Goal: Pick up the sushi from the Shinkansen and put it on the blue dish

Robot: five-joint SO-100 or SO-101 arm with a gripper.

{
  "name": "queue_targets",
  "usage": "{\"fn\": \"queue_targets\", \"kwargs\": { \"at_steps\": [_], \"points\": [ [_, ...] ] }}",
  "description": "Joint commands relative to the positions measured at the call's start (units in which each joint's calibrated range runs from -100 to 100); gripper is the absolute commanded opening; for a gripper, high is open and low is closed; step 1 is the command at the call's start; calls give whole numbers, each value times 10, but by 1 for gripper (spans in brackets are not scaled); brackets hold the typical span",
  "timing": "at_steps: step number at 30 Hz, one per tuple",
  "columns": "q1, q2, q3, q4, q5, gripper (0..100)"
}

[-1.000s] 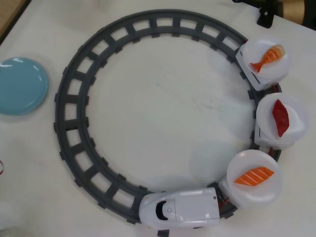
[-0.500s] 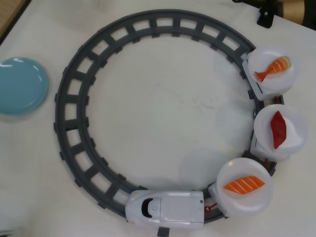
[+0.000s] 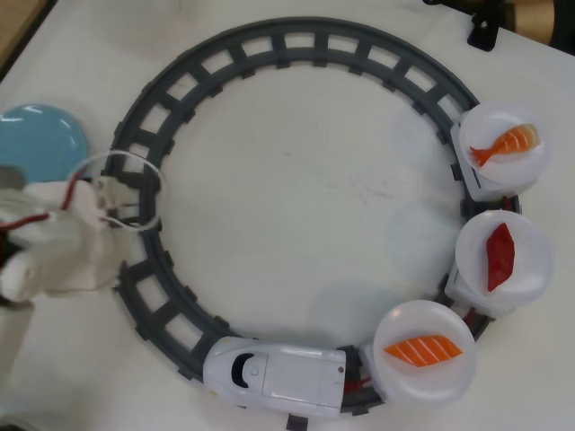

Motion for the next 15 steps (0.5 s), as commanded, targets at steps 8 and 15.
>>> {"fn": "queue_targets", "kwargs": {
  "at_steps": [8, 15],
  "points": [
    [202, 3, -60, 44, 110, 8],
    [333, 0, -24, 53, 225, 8]
  ]
}}
